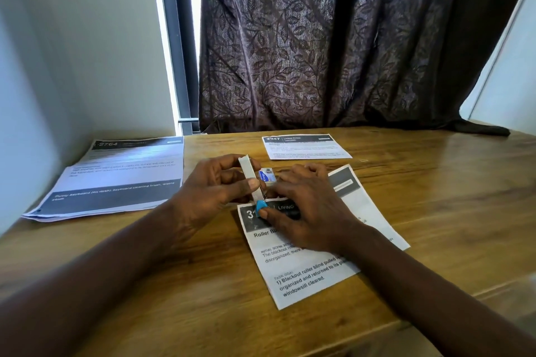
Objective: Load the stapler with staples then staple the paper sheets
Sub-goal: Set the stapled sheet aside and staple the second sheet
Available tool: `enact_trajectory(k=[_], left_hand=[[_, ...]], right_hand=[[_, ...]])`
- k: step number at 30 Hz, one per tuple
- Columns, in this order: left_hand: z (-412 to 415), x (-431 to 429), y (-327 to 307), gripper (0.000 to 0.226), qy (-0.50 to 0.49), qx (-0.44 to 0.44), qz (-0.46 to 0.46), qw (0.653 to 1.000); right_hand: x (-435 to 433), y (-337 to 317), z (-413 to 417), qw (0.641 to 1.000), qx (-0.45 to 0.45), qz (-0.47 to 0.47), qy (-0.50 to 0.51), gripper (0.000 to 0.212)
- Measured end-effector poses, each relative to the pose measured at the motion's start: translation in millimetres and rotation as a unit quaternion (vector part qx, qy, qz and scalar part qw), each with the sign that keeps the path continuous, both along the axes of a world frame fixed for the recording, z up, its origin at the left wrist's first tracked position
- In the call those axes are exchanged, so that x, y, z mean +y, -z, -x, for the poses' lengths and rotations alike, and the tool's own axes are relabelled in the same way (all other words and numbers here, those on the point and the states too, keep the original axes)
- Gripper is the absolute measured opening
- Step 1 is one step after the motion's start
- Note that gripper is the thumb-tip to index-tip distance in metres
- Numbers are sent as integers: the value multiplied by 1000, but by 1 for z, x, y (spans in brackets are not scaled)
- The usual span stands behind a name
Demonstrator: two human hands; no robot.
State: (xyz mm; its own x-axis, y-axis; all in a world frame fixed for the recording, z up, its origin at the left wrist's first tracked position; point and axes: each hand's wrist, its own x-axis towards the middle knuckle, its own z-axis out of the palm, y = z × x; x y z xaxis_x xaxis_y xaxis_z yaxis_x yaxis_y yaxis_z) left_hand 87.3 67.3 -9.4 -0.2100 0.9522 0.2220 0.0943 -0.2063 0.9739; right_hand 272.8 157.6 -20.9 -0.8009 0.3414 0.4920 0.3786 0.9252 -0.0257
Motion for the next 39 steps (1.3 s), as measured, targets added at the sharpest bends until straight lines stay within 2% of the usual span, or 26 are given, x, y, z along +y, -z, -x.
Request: enact_trajectory(k=[5, 7, 8, 9, 11, 14, 17, 21, 23, 24, 26, 28, 29, 31, 32, 35, 39], left_hand=[[6, 1, -2, 31, -52, 7, -12, 999], [12, -1, -4, 28, -81, 57, -28, 995], [14, -3, -4, 24, -104, 111, -33, 988], [18, -4, -4, 19, -132, 188, -33, 973], [24, -7, -4, 11, -171, 356, -21, 918], [31, -10, -7, 13, -164, 503, 9, 848], [28, -12, -6, 27, -153, 578, 52, 800], [26, -11, -5, 48, -190, 590, 74, 781], [25, -12, -7, 54, -231, 570, 33, 788], [24, -12, -9, 57, -238, 539, 6, 808], [16, -16, -11, 60, -186, 448, -31, 874], [2, -21, -10, 43, -100, 382, -40, 918], [-6, -22, -8, 34, -69, 372, -27, 925], [-15, -22, -2, 32, -49, 368, -4, 929], [-19, -21, 0, 32, -58, 369, -2, 928], [-21, -17, 0, 12, -99, 347, -28, 932], [-6, -12, -7, 11, -176, 275, -54, 944]], right_hand=[[5, 0, 0, 999, 32, 20, -22, 51], [7, 0, -2, 998, 51, 19, -28, 42], [8, 1, -2, 998, 57, 16, -25, 38], [9, 2, -2, 998, 60, 13, -20, 36], [10, 2, -2, 998, 58, 8, -11, 33], [9, 4, -1, 998, 68, -3, -11, 28], [10, 5, 0, 997, 76, -29, -4, 25], [12, 3, -1, 992, 107, -65, 17, 23], [13, 2, -2, 989, 123, -76, 26, 21], [13, 2, -2, 988, 130, -82, 29, 21], [13, 0, -3, 984, 145, -94, 31, 23], [14, 0, -4, 980, 164, -103, 32, 23], [14, -1, -4, 978, 175, -105, 33, 23], [18, -2, -6, 974, 193, -110, 42, 21], [18, -1, -7, 972, 200, -113, 51, 20], [20, -3, -12, 959, 238, -115, 99, 23], [34, -7, -24, 926, 323, -42, 192, 32]])
